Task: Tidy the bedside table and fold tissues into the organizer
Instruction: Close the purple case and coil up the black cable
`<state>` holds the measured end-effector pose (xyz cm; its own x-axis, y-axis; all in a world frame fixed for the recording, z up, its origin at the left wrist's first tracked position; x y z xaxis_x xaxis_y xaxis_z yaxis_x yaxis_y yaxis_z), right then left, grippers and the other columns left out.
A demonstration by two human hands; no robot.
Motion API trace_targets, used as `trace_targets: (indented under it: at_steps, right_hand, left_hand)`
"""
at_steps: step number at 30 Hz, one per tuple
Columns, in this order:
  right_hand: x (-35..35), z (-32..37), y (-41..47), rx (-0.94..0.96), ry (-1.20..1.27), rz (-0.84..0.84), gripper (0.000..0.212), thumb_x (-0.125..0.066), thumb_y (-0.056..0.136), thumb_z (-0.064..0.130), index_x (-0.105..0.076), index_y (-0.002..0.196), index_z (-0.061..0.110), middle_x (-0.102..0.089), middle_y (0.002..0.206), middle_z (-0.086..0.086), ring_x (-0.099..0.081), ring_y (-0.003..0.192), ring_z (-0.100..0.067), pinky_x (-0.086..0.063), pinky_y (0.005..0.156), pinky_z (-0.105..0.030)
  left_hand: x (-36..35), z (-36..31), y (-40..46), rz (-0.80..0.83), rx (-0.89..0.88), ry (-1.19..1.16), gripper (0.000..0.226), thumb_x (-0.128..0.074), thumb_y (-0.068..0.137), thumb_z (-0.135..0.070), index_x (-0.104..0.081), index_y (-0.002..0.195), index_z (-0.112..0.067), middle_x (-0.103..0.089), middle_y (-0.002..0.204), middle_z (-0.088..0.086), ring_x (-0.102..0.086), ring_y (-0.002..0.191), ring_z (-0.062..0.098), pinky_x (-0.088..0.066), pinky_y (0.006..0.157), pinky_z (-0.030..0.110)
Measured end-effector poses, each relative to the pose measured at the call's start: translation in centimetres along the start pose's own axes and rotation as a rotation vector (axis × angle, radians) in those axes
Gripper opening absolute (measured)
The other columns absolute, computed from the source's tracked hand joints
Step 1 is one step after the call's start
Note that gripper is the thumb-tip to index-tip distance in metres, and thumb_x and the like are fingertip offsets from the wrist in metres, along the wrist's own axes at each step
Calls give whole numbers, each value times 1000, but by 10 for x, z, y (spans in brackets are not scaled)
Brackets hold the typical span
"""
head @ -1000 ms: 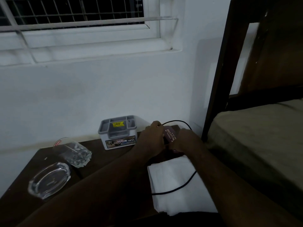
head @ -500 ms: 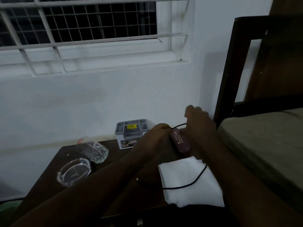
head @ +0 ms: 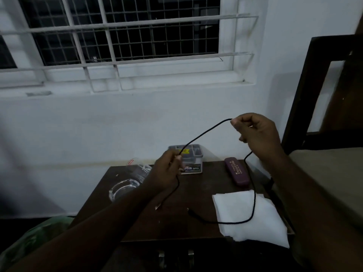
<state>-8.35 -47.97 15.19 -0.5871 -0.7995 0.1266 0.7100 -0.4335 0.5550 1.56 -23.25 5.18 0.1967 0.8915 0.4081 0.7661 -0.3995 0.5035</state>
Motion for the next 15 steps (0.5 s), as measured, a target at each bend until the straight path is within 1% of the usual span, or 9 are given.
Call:
trace_targets:
  at_steps: [2,4,6,9,10,11,13,14,15]
  right_hand:
    - [1,-4,-1,-41,53,-92,15,-70,85,34,-70,88,20,-64,75,6,-58,54,-7,-51,58,-24]
    - [0,-10,-1,-95,120,-169,20,-69,87,33,-69,93,14,-65,83,-3,-57,54,-10,-50,59,-30]
    - [4,-21,0,-173,244,-266,22,-67,88,32,-66,98,12,-63,85,-5,-56,52,-11,-49,54,-28]
    - [13,-42,4,-282,421,-395,21,-67,89,30,-64,101,14,-60,83,0,-54,49,-8,-47,46,-20]
    - [13,-49,6,-301,416,-414,21,-67,89,30,-65,101,14,-60,83,-1,-53,49,-9,-46,45,-20]
    - [10,-56,8,-314,386,-417,20,-67,89,30,-65,100,13,-60,83,-2,-52,49,-10,-46,44,-21]
    - [-6,-66,12,-316,297,-376,14,-67,88,28,-65,92,14,-60,80,-5,-50,46,-13,-42,42,-21]
    - [-18,-69,13,-307,232,-328,10,-66,88,27,-65,87,16,-61,78,-7,-49,46,-15,-40,43,-21]
    - [-32,-71,14,-287,134,-258,9,-66,88,25,-66,82,18,-63,77,-9,-51,48,-17,-41,46,-23]
  left_hand:
    - [10,6,-5,43,49,40,20,-46,101,-21,-60,87,-19,-61,66,-3,-57,56,8,-46,58,23]
    - [11,8,-13,150,132,61,27,-47,100,-29,-60,77,-22,-58,61,-2,-57,55,10,-45,57,24]
    - [12,11,-29,264,241,10,32,-48,98,-38,-60,73,-23,-57,61,-2,-58,56,15,-47,55,28]
    - [22,19,-62,384,381,-61,34,-46,98,-44,-61,80,-20,-51,61,-5,-53,54,16,-46,56,32]
    - [25,20,-70,384,457,-173,34,-46,98,-44,-59,83,-16,-46,61,-3,-47,50,17,-45,54,32]
    - [26,19,-77,367,544,-351,32,-47,98,-41,-57,84,-14,-41,61,-2,-38,46,15,-41,50,29]
    - [20,-5,-77,353,645,-791,23,-46,97,-32,-52,83,-15,-32,57,-4,-22,42,10,-29,41,21]
    - [16,-26,-70,378,631,-983,18,-45,94,-27,-51,82,-17,-30,54,-5,-17,42,9,-26,38,19]
    - [12,-51,-60,418,575,-1142,11,-45,90,-23,-51,82,-17,-29,52,-6,-14,41,8,-25,36,19]
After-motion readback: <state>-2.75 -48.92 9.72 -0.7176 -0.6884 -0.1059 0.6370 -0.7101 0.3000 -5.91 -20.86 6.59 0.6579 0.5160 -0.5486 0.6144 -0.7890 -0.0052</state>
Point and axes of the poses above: each hand's wrist, its own y-axis towards the middle knuckle, its own x-axis out of the back of the hand, z = x × y, the point moved 10 cm from there along y, towards the middle knuckle
